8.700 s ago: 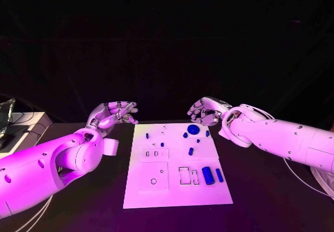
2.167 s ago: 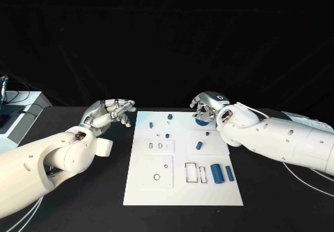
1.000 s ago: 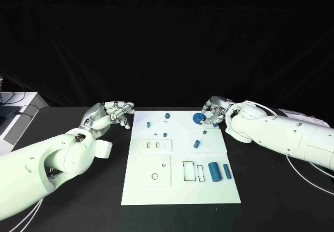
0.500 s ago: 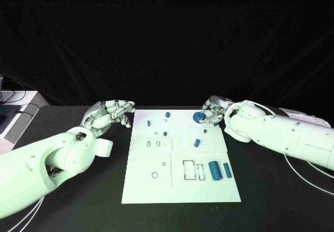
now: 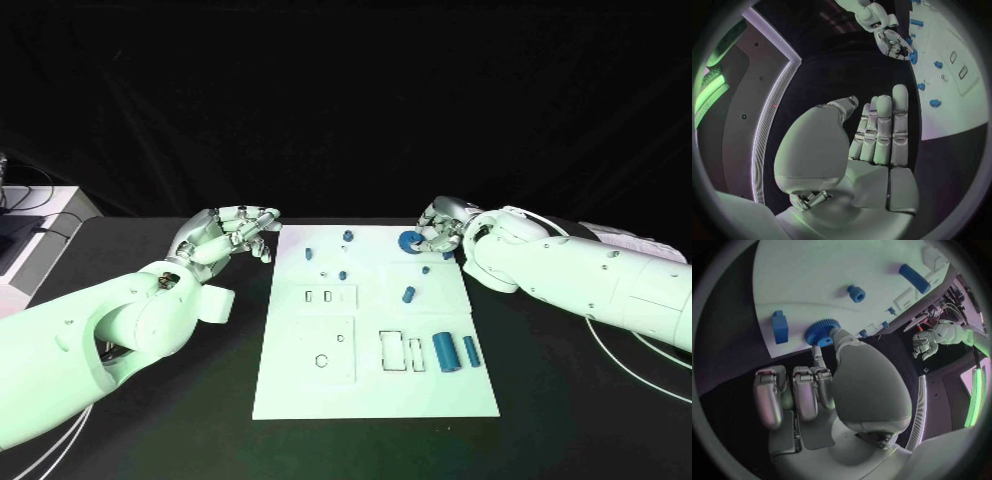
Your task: Assemble the parts on the task board
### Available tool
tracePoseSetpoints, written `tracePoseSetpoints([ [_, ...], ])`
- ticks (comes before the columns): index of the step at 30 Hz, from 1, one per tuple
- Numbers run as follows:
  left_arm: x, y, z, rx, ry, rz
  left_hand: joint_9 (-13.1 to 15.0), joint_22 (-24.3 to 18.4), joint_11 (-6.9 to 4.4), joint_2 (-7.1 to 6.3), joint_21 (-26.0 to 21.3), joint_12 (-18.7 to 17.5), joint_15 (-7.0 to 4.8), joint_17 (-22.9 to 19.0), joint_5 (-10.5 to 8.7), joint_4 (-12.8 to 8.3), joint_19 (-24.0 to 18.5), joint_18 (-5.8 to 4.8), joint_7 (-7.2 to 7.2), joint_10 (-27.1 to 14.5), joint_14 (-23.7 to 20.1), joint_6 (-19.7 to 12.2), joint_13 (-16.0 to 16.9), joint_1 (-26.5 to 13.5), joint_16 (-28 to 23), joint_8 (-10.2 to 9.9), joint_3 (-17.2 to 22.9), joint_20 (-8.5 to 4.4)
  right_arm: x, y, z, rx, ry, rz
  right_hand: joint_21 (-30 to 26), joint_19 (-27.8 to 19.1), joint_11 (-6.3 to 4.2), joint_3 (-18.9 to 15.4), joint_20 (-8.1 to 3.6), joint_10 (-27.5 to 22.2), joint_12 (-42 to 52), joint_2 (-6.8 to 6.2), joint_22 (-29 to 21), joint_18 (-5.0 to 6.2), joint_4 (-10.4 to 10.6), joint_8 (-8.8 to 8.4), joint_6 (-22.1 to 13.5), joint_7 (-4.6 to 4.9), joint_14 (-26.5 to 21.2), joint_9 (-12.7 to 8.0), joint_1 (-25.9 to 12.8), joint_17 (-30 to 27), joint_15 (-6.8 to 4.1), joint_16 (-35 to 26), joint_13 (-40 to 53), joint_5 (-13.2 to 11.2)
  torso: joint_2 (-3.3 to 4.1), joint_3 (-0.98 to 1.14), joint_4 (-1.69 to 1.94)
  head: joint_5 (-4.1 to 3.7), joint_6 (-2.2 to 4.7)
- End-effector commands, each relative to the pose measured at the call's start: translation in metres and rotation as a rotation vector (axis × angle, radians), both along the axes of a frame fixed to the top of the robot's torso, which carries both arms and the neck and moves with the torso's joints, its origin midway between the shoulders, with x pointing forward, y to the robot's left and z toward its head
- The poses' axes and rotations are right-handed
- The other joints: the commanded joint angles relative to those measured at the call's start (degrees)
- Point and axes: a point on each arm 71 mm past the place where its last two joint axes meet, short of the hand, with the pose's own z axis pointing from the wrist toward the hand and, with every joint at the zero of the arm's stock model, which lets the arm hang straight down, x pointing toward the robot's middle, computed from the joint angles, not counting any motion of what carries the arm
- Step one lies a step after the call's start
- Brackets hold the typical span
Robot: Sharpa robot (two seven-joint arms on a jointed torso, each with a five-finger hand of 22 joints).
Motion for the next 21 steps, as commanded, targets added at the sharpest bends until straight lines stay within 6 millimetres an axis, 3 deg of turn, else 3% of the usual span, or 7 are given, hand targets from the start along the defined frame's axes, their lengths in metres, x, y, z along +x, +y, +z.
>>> tracePoseSetpoints([
  [1,0.000,-0.002,0.001,-0.005,-0.005,-0.020,0.08,0.07,0.15,-0.06,0.30,0.09,-0.09,0.02,-0.26,-0.03,-0.31,0.27,0.03,-0.36,-0.34,-0.33,0.08,-0.44,0.29,0.16,0.30,-0.08,0.000,0.002,-0.001,-0.017,0.001,-0.007,0.27,5.95,-0.62,1.11,-0.28,5.98,0.12,0.58,14.99,-0.69,-0.26,0.48,0.80,-0.20,5.97,0.13,-0.03,15.06,-0.57,0.35,15.09,0.34,0.02,0.01,0.00,0.00,-0.10],
  [6,0.000,-0.002,0.001,-0.005,-0.004,-0.020,0.09,0.10,0.15,-0.05,0.34,0.09,-0.09,0.01,-0.26,-0.07,-0.35,0.28,0.02,-0.37,-0.35,-0.34,0.09,-0.39,0.30,0.17,0.33,-0.08,0.000,0.004,0.000,-0.039,-0.022,-0.010,0.34,6.00,-1.00,2.44,-0.63,5.98,0.12,0.66,15.08,-0.71,-0.65,0.78,1.59,-0.62,5.97,0.21,0.46,15.06,-0.96,0.35,15.09,0.33,0.01,0.01,-0.02,0.01,-0.10],
  [13,0.000,-0.002,0.001,-0.004,-0.003,-0.020,0.09,0.10,0.15,-0.05,0.34,0.09,-0.09,0.01,-0.26,-0.07,-0.35,0.28,0.02,-0.37,-0.35,-0.34,0.09,-0.39,0.30,0.17,0.33,-0.08,-0.005,0.009,0.004,-0.061,-0.086,0.001,0.34,6.00,-1.24,3.27,-0.94,5.98,0.12,-0.21,15.08,-0.71,-1.04,0.96,2.10,-0.90,5.97,0.27,0.70,15.06,-1.29,0.35,15.09,0.69,0.00,0.02,-0.07,0.06,-0.04],
  [21,0.000,-0.001,0.001,-0.003,-0.002,-0.020,0.12,0.17,0.16,-0.04,0.46,0.11,-0.09,0.00,-0.27,-0.15,-0.44,0.29,0.04,-0.40,-0.37,-0.36,0.12,-0.32,0.34,0.18,0.37,-0.07,-0.018,0.022,0.012,-0.050,-0.176,0.041,0.34,6.00,-1.40,3.59,-1.11,5.98,0.12,-0.60,15.08,-0.71,-1.02,1.14,2.51,-1.05,5.97,0.34,0.51,15.06,-1.46,0.35,15.09,0.51,-0.03,0.04,-0.07,0.06,0.23],
])
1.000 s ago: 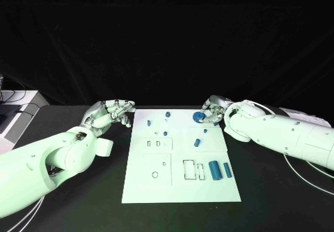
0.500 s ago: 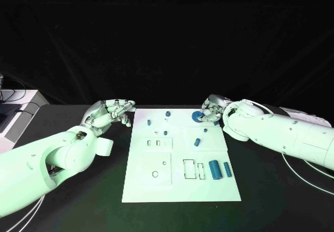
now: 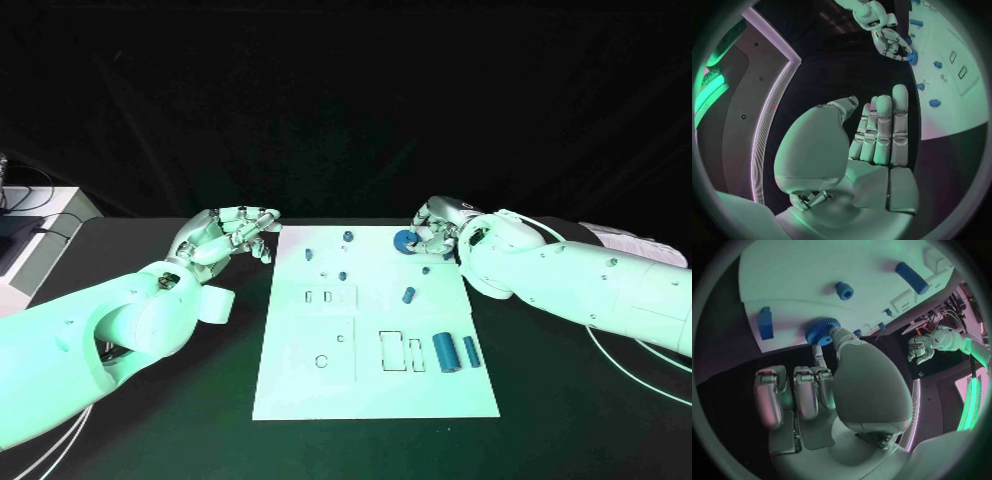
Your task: Assemble the parts on the task board
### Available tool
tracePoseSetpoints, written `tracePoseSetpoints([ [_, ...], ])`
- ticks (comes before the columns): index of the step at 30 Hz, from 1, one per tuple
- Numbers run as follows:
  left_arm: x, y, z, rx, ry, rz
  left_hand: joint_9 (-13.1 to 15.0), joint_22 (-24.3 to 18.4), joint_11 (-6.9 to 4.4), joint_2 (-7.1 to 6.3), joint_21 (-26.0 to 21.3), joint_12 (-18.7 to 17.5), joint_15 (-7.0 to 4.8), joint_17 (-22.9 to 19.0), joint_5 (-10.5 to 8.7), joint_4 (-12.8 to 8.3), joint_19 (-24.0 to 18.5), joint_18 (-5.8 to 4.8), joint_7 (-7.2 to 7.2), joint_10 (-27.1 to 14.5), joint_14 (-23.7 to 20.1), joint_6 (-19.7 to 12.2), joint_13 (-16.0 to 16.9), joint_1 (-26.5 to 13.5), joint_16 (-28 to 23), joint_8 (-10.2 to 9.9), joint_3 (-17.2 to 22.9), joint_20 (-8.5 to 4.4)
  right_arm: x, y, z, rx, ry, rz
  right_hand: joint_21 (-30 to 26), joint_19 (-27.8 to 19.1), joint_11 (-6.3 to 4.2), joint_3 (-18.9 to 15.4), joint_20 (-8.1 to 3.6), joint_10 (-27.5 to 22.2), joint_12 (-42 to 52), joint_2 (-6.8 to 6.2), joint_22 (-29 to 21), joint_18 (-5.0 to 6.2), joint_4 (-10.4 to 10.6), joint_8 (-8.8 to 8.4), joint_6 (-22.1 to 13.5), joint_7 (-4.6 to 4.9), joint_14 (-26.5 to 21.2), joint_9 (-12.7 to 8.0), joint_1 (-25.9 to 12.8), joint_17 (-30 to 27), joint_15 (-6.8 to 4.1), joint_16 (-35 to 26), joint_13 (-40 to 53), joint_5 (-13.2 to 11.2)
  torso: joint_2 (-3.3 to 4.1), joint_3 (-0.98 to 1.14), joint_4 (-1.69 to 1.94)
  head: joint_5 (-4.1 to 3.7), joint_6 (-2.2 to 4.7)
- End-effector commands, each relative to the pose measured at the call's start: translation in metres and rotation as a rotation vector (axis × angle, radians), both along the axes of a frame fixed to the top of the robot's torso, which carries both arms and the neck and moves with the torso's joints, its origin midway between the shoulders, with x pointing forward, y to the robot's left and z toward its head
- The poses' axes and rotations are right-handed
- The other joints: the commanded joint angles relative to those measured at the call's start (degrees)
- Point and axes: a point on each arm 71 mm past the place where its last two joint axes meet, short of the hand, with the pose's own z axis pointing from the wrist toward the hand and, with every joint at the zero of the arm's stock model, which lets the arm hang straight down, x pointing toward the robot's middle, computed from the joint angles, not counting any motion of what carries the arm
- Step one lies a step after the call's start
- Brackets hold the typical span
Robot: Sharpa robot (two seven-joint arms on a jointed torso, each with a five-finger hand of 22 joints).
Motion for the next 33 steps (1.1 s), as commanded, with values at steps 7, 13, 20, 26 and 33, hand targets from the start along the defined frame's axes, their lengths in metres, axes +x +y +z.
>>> tracePoseSetpoints([
  [7,0.000,-0.002,0.001,-0.005,-0.005,-0.020,0.08,0.16,0.16,-0.04,0.43,0.11,-0.08,0.00,-0.27,-0.15,-0.44,0.29,0.04,-0.41,-0.37,-0.36,0.08,-0.32,0.34,0.18,0.37,-0.08,-0.021,0.031,0.013,-0.009,-0.136,0.092,0.34,5.99,-0.46,0.42,-0.34,5.91,0.12,-0.56,15.10,-0.75,0.28,0.21,0.53,-0.10,6.09,0.11,-0.16,15.07,-0.57,0.35,15.05,-0.25,0.00,0.00,0.01,0.12,0.33],
  [13,-0.001,-0.002,0.001,-0.006,-0.005,-0.022,0.08,0.16,0.16,-0.04,0.43,0.11,-0.08,0.00,-0.27,-0.15,-0.44,0.29,0.04,-0.41,-0.37,-0.36,0.08,-0.32,0.34,0.18,0.37,-0.08,-0.027,0.061,0.014,-0.023,-0.147,0.165,0.34,5.99,-0.46,0.45,-0.37,5.91,0.12,-0.63,15.10,-0.75,0.36,0.18,0.50,-0.10,6.09,0.10,-0.29,15.07,-0.59,0.35,15.05,-0.33,0.10,-0.04,0.04,0.08,0.47],
  [20,-0.001,-0.004,0.001,-0.007,-0.004,-0.026,0.08,0.16,0.16,-0.04,0.43,0.11,-0.08,0.00,-0.27,-0.15,-0.44,0.29,0.04,-0.41,-0.37,-0.36,0.08,-0.32,0.34,0.18,0.37,-0.08,-0.026,0.081,0.010,-0.035,-0.151,0.175,0.34,5.99,-0.48,0.51,-0.43,5.91,0.12,-0.80,15.10,-0.75,0.55,0.12,0.46,-0.13,6.09,0.08,-0.62,15.07,-0.64,0.35,15.05,-0.59,0.15,-0.17,0.37,0.03,0.42],
  [26,0.000,-0.004,0.001,-0.007,-0.004,-0.026,0.10,0.25,0.18,-0.04,0.57,0.13,-0.07,-0.02,-0.30,-0.18,-0.55,0.29,0.06,-0.44,-0.40,-0.39,0.11,-0.33,0.38,0.19,0.38,-0.06,-0.023,0.095,0.004,-0.041,-0.148,0.173,0.34,5.99,-0.50,0.53,-0.46,5.91,0.12,-0.91,15.10,-0.75,0.63,0.10,0.46,-0.15,6.09,0.07,-0.78,15.07,-0.65,0.35,15.05,-0.84,0.19,-0.16,0.34,0.24,0.36],
  [33,0.000,-0.005,0.001,-0.009,-0.004,-0.028,0.10,0.25,0.18,-0.04,0.57,0.13,-0.07,-0.02,-0.30,-0.18,-0.55,0.29,0.06,-0.44,-0.40,-0.39,0.11,-0.33,0.38,0.19,0.38,-0.06,-0.019,0.105,0.001,-0.048,-0.144,0.171,0.34,5.99,-0.51,0.56,-0.48,5.91,0.12,-1.00,15.10,-0.75,0.65,0.07,0.43,-0.16,6.09,0.07,-0.85,15.07,-0.67,0.35,15.05,-1.07,0.17,-0.14,0.11,0.39,0.24],
])
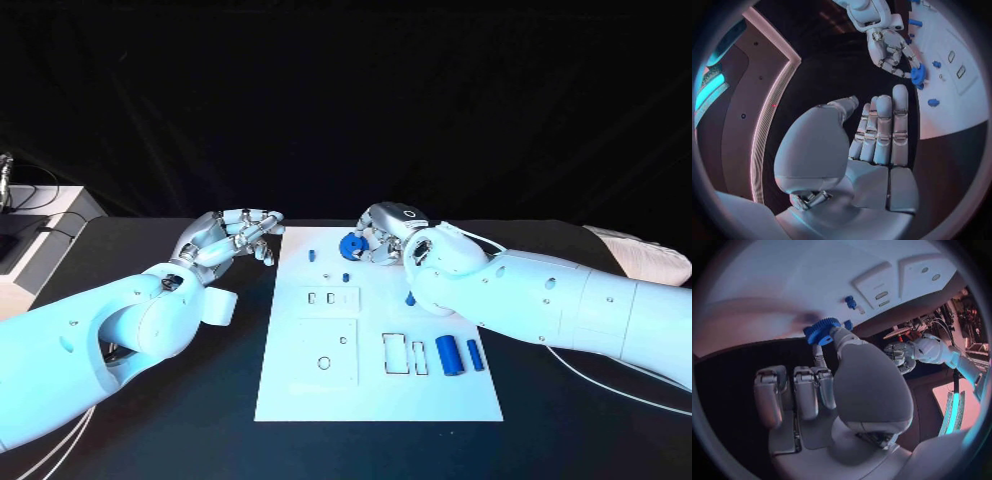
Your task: Assemble the parts on the task board
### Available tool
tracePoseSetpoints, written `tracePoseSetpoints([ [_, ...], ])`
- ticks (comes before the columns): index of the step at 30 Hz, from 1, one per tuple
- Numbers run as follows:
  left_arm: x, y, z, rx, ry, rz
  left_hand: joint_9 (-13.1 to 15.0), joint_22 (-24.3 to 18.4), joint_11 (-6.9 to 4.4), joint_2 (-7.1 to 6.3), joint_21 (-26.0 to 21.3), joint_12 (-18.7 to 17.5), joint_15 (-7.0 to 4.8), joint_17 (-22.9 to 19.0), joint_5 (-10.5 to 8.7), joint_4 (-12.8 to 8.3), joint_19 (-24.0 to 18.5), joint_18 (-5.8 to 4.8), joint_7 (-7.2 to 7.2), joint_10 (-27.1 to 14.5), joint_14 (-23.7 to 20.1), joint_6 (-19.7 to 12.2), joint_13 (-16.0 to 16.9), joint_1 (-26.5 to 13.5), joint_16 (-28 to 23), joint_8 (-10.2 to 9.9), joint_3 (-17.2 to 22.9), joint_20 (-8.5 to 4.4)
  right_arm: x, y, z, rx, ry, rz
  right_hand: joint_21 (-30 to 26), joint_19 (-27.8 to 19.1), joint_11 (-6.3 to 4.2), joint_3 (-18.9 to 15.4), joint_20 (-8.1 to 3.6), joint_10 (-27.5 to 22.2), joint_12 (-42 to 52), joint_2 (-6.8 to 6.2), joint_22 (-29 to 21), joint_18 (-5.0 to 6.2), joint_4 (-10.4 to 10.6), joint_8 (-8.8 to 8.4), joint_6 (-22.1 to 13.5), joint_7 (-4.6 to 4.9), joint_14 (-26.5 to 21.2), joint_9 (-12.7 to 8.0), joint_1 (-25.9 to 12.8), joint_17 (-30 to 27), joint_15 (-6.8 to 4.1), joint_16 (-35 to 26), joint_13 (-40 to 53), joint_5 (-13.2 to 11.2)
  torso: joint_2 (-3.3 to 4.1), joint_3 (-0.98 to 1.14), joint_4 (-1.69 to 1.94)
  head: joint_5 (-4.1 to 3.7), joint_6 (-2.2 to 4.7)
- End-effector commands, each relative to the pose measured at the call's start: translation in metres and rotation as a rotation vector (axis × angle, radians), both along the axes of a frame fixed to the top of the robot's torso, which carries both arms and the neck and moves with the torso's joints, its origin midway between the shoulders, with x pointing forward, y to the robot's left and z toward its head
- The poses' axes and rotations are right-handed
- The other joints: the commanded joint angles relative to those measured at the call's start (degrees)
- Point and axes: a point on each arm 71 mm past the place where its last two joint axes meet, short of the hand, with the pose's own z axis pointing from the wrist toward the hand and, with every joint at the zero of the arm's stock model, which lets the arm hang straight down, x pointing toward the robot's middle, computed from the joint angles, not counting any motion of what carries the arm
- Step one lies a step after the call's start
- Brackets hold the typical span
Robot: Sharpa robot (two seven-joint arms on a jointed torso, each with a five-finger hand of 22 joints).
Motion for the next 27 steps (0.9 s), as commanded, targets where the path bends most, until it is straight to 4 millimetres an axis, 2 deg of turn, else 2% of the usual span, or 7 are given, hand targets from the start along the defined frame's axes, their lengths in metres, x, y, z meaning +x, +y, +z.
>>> tracePoseSetpoints([
  [1,-0.001,-0.004,0.001,-0.008,-0.007,-0.024,0.05,0.05,-0.03,-0.04,0.34,0.13,-0.07,-0.01,-0.30,-0.02,-0.34,0.29,0.06,-0.24,-0.40,-0.39,0.05,-0.33,0.38,0.19,0.22,0.15,0.002,0.004,-0.001,-0.018,-0.014,-0.007,0.35,5.99,-0.31,0.12,-0.49,6.12,0.12,-0.46,15.07,-0.79,0.21,0.19,0.16,-0.06,6.09,-0.02,-0.30,15.08,-0.27,0.36,15.08,-0.39,-0.01,0.07,-0.17,0.04,-0.11],
  [11,0.000,-0.005,0.001,-0.009,-0.005,-0.027,0.05,0.05,-0.03,-0.04,0.34,0.13,-0.07,-0.01,-0.30,-0.02,-0.34,0.29,0.06,-0.24,-0.40,-0.39,0.05,-0.33,0.38,0.19,0.22,0.15,0.002,0.015,-0.013,-0.036,0.020,-0.004,0.35,5.99,-0.31,0.14,-0.52,6.12,0.12,-0.59,15.07,-0.79,0.29,0.10,0.05,-0.04,6.09,-0.05,-0.50,15.08,-0.27,0.36,15.08,-0.83,-0.01,0.16,0.05,0.28,-0.30],
  [20,0.000,-0.005,0.000,-0.008,-0.002,-0.028,0.05,0.05,-0.03,-0.04,0.34,0.13,-0.07,-0.01,-0.30,-0.02,-0.34,0.29,0.06,-0.24,-0.40,-0.39,0.05,-0.33,0.38,0.19,0.22,0.15,0.002,0.020,-0.018,-0.048,0.035,-0.001,0.35,5.99,-0.28,0.13,-0.52,6.12,0.12,-0.73,15.07,-0.79,0.39,-0.04,-0.13,0.00,6.09,-0.09,-0.80,15.08,-0.25,0.36,15.08,-1.49,-0.06,0.14,-0.19,0.46,-0.47],
  [27,0.000,-0.005,0.000,-0.007,-0.001,-0.029,0.05,0.05,-0.03,-0.04,0.34,0.13,-0.07,-0.01,-0.30,-0.02,-0.34,0.29,0.06,-0.24,-0.40,-0.39,0.05,-0.33,0.38,0.19,0.22,0.15,0.005,0.019,-0.019,-0.042,0.028,-0.017,0.35,5.99,-0.15,0.01,-0.46,6.12,0.12,-0.98,15.07,-0.79,0.45,-0.38,-0.65,0.20,6.06,-0.20,-1.13,14.94,-0.13,0.33,15.08,-2.12,-0.10,0.15,-0.16,0.34,-0.37],
])
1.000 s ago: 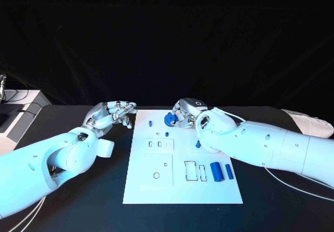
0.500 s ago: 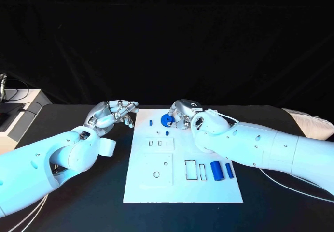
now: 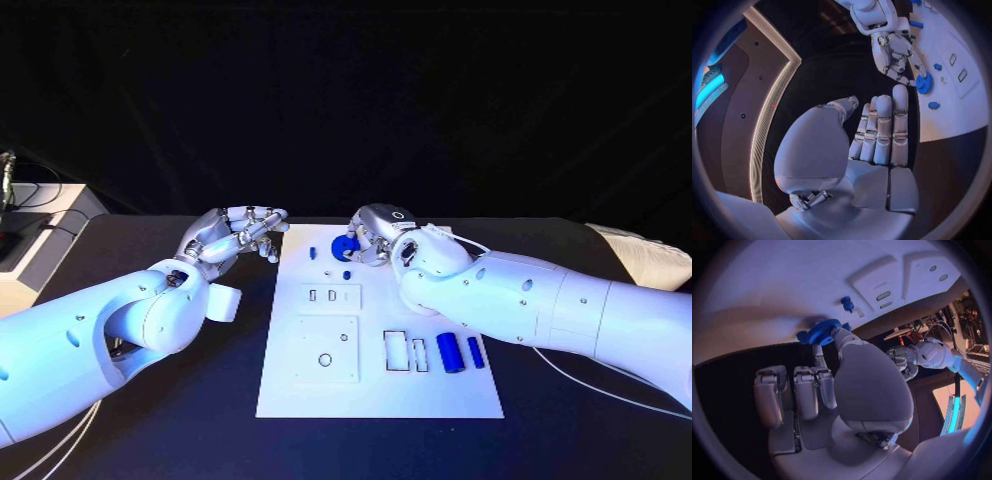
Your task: Assemble the parts on the task board
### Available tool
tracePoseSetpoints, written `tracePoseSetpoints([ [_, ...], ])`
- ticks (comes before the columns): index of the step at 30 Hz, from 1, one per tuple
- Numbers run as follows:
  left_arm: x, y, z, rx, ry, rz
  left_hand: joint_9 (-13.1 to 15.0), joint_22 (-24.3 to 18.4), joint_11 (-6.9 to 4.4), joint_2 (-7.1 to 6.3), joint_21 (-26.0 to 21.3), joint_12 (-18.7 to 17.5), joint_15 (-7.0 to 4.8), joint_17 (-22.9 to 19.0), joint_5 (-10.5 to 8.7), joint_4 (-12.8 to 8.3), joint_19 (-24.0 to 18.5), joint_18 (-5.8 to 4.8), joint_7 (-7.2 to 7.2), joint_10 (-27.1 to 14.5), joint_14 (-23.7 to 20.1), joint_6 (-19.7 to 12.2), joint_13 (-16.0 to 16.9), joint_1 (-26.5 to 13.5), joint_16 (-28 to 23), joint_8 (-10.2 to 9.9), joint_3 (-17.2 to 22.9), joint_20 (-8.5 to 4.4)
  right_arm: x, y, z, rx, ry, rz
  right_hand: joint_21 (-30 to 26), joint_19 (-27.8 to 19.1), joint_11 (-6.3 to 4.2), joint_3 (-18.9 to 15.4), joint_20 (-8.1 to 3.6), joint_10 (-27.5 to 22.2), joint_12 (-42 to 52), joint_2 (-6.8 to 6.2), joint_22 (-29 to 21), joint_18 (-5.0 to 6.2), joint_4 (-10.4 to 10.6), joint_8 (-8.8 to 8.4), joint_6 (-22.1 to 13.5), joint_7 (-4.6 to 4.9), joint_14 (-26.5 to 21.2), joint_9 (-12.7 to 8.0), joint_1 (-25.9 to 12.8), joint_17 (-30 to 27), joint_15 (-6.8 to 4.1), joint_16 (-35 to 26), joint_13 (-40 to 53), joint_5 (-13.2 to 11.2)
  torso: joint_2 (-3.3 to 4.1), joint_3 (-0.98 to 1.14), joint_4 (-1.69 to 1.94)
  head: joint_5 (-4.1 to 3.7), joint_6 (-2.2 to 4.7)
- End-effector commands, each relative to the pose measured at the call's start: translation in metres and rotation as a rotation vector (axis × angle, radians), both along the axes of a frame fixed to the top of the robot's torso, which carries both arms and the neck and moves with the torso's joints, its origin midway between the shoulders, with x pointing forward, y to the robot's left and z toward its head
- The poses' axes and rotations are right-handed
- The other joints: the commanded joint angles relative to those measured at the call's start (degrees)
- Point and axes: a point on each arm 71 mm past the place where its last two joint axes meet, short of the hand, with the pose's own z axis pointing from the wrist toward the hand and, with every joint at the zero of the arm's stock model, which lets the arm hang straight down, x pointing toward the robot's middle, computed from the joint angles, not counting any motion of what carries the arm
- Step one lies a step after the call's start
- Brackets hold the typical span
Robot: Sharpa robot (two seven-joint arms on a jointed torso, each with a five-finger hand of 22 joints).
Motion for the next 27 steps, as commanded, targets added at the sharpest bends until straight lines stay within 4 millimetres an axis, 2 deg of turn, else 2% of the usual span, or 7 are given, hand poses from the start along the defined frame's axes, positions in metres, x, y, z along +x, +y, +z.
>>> tracePoseSetpoints([
  [1,-0.001,-0.003,0.001,-0.006,-0.004,-0.023,0.06,0.06,-0.03,-0.04,0.37,0.13,-0.07,-0.01,-0.30,-0.02,-0.34,0.29,0.06,-0.24,-0.40,-0.39,0.07,-0.33,0.38,0.19,0.22,0.15,0.001,-0.002,-0.008,-0.029,0.025,-0.018,0.35,6.00,-0.06,-0.23,-0.41,6.12,0.12,-0.24,15.09,-0.80,0.33,-0.23,-0.66,0.14,6.05,-0.17,-0.47,14.92,-0.05,0.32,15.09,-0.66,-0.03,0.01,0.04,-0.13,0.09],
  [12,-0.001,-0.002,0.001,-0.004,-0.002,-0.022,0.11,0.21,0.01,-0.02,0.58,0.17,-0.03,-0.04,-0.34,0.02,-0.52,0.29,0.10,-0.29,-0.44,-0.44,0.12,-0.45,0.45,0.22,0.20,0.19,0.001,-0.005,-0.010,-0.032,0.039,-0.018,0.35,6.00,0.76,-2.52,0.41,6.12,0.12,-0.95,15.09,-0.80,0.57,-1.87,-2.95,1.04,5.97,-0.68,-2.19,14.55,0.89,0.24,15.09,-2.13,-0.01,0.05,-0.04,0.00,0.01],
  [21,0.000,-0.001,0.000,-0.003,-0.001,-0.021,0.11,0.21,0.01,-0.02,0.58,0.17,-0.03,-0.04,-0.34,0.02,-0.52,0.29,0.10,-0.29,-0.44,-0.44,0.12,-0.45,0.45,0.22,0.20,0.19,0.001,-0.011,-0.010,-0.031,0.042,-0.026,0.35,6.00,0.84,-3.14,0.54,6.12,0.12,-0.80,15.09,-0.80,0.61,-1.98,-3.00,1.10,5.96,-0.68,-2.66,14.51,0.99,0.23,15.09,-2.03,-0.01,0.05,-0.01,0.01,-0.13],
  [27,0.000,-0.001,0.000,-0.003,-0.001,-0.020,0.11,0.21,0.01,-0.02,0.58,0.17,-0.03,-0.04,-0.34,0.02,-0.52,0.29,0.10,-0.29,-0.44,-0.44,0.12,-0.45,0.45,0.22,0.20,0.19,0.001,-0.014,-0.010,-0.028,0.039,-0.029,0.35,6.00,0.81,-3.06,0.59,6.12,0.12,-0.26,15.09,-0.80,0.40,-1.83,-2.59,1.03,5.97,-0.59,-2.28,14.56,0.96,0.24,15.09,-1.82,0.01,0.09,0.01,-0.03,-0.20],
])
